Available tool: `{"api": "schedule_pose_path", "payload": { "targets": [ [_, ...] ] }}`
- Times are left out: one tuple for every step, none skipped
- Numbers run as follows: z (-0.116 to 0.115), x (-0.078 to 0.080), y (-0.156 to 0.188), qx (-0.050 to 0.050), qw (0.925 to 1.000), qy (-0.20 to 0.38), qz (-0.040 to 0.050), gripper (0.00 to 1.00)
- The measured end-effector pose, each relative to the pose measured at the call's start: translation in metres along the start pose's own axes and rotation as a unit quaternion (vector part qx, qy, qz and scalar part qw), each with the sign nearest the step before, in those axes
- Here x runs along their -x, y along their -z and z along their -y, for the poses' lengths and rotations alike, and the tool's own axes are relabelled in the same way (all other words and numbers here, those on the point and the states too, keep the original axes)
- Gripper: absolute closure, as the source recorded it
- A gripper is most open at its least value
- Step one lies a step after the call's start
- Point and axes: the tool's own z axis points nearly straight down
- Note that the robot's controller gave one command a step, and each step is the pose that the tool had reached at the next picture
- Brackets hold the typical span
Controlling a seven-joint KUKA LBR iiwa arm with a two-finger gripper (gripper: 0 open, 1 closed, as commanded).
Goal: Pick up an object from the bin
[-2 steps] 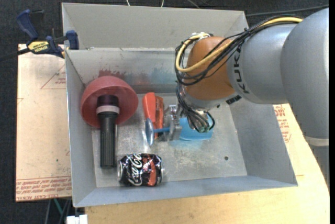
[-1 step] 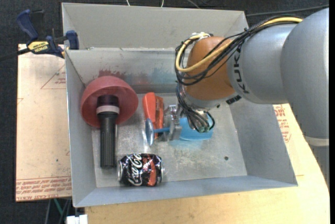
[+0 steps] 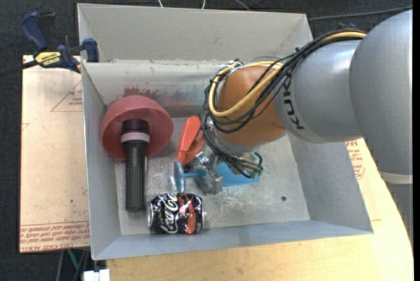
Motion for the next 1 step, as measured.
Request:
{"api": "schedule_pose_path", "payload": {
  "targets": [
    [0.0264, 0.0088, 0.0729, 0.000, 0.9833, -0.182, -0.0009, 1.00]
  ]
}}
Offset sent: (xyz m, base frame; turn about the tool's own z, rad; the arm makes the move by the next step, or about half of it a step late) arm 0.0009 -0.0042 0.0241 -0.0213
